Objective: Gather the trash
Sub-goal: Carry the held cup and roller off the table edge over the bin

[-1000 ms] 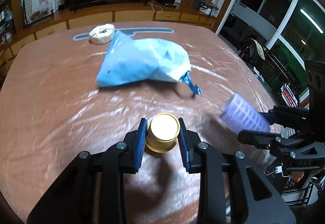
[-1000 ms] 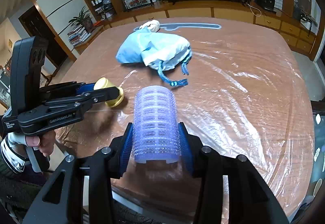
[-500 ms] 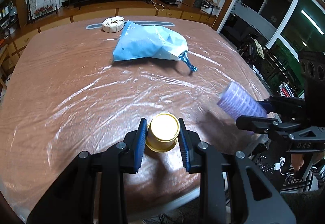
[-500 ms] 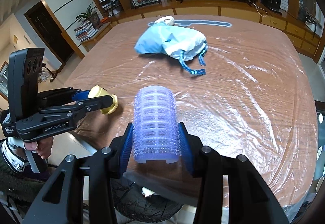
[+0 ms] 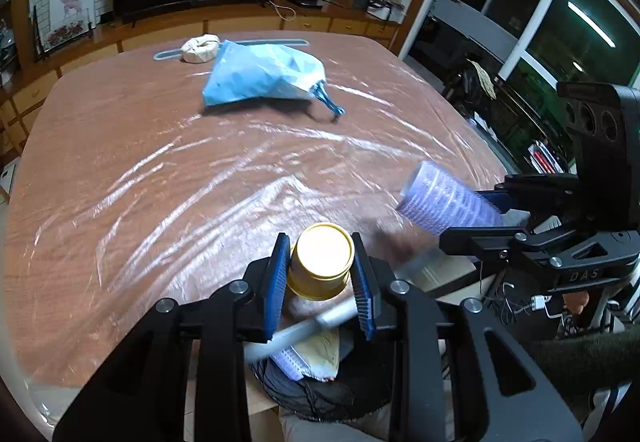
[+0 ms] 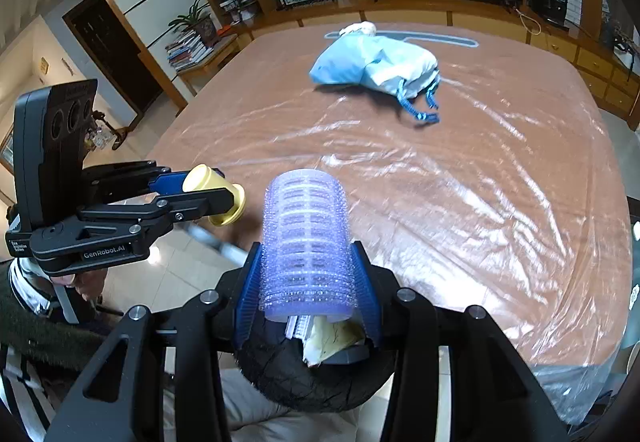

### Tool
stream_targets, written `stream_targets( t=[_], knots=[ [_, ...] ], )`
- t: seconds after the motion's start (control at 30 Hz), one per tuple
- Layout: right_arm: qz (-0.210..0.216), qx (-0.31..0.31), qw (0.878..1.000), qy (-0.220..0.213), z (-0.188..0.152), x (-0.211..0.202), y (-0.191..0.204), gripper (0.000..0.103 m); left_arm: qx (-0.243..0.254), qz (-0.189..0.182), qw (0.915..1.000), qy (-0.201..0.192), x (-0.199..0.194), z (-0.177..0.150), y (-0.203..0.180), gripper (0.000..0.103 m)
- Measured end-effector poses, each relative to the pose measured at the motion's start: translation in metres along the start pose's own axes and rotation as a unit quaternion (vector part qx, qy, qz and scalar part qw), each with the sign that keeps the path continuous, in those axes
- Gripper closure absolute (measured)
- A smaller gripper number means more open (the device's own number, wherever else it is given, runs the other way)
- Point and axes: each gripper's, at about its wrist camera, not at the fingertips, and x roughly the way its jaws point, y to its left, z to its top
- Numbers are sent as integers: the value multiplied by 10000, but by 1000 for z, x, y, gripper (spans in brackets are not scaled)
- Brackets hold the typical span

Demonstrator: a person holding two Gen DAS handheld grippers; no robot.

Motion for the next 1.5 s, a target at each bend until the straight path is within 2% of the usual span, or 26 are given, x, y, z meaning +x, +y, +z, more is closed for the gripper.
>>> stream_targets(
  t=[0.5, 0.8, 1.07, 1.5],
  knots=[
    [-9, -44, 9993, 380, -42, -2, 18, 60, 449, -252, 9980, 362, -10, -38, -19, 71],
    [-85, -15, 9981, 618, -62, 10, 23, 60, 619, -404, 9951, 660, 1, -59, -28, 71],
    [-231, -133, 9963, 822, -74, 26, 26, 60, 711, -297, 9930, 899, 22, -74, -31, 71],
    [-397, -65, 9949, 924, -82, 51, 19, 60, 736, 2, 9911, 1109, 45, -87, -30, 71]
  ],
)
